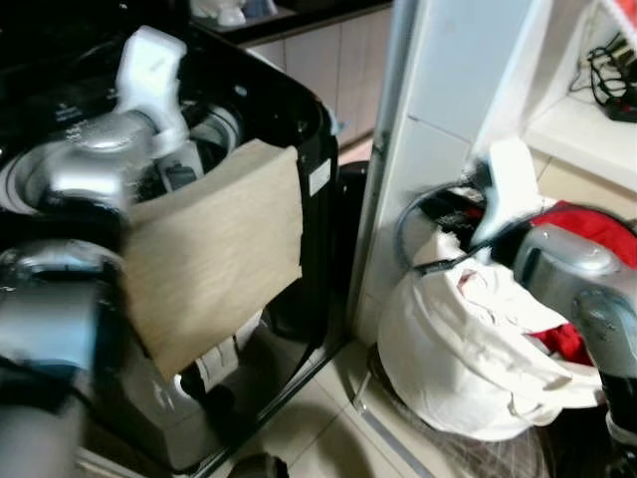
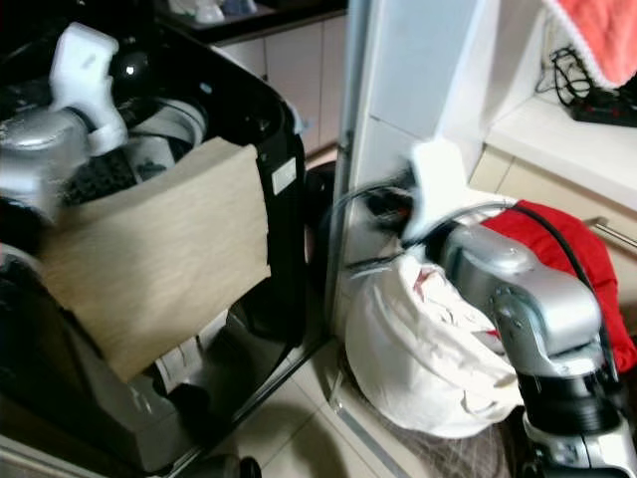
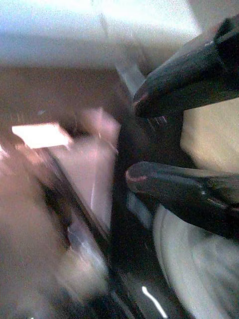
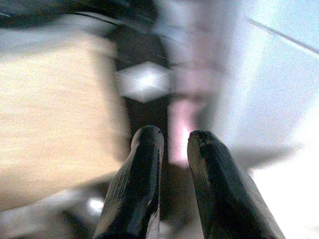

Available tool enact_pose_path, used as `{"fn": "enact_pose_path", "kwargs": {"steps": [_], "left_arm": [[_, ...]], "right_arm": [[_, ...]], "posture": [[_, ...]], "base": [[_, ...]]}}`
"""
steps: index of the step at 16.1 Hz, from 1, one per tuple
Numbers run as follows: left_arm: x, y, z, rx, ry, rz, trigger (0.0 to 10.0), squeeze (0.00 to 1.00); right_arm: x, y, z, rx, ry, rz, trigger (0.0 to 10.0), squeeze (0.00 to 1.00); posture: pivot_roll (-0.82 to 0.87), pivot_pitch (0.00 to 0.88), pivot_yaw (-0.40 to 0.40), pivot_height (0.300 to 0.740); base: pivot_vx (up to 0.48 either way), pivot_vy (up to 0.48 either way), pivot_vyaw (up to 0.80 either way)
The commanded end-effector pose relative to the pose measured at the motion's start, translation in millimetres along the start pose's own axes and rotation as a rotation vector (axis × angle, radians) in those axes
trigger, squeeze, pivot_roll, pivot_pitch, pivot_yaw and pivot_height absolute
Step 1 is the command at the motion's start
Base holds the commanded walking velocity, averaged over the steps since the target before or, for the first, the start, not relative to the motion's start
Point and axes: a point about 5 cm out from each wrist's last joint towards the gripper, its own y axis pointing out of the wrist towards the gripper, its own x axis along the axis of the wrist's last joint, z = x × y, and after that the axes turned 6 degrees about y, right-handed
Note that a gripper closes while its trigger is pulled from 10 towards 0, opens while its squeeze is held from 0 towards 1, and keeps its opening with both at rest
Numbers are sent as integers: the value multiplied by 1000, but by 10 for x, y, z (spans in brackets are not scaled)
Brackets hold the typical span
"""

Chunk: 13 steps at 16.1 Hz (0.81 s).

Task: Clothes washing

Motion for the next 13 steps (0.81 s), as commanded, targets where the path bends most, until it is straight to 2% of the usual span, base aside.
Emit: {"fn": "enact_pose_path", "kwargs": {"steps": [1, 2, 3, 4, 5, 6, 10, 13], "left_arm": [[-45, 18, -259, -138, -24, -35, 10000, 0], [-126, 0, -609, -261, 0, -58, 10000, 0], [-149, -11, -689, -288, 8, -64, 10000, 0], [-162, -56, -981, -385, -4, -105, 10000, 0], [-167, -82, -1098, -417, -20, -118, 10000, 0], [-184, -173, -1323, -480, -61, -125, 10000, 0], [-166, -347, -1457, -561, -113, -109, 10000, 0], [-120, -442, -1458, -551, -92, -100, 10000, 0]], "right_arm": [[-53, 27, -158, -91, 33, -22, 10000, 1000], [-118, 67, -343, -186, 28, -21, 10000, 1000], [-135, 77, -386, -211, 15, -17, 10000, 1000], [-219, 115, -563, -282, 17, 9, 10000, 1000], [-266, 135, -649, -318, 1, 28, 10000, 1000], [-418, 164, -879, -388, -27, 96, 10000, 1000], [-647, 156, -1131, -435, -9, 176, 10000, 1000], [-699, 179, -1217, -448, -20, 188, 10000, 1000]], "posture": [[-166, 0, 66, 740], [-164, 0, 66, 740], [-161, 0, 67, 740], [-155, 0, 68, 740], [-155, 0, 68, 740], [-144, 0, 71, 740], [-110, 31, 86, 740], [-81, 61, 93, 740]], "base": [[0, 0, 0], [0, 0, 0], [0, 0, 0], [0, 0, 0], [0, 0, 0], [0, 0, 0], [0, 0, 0], [0, 0, 0]]}}
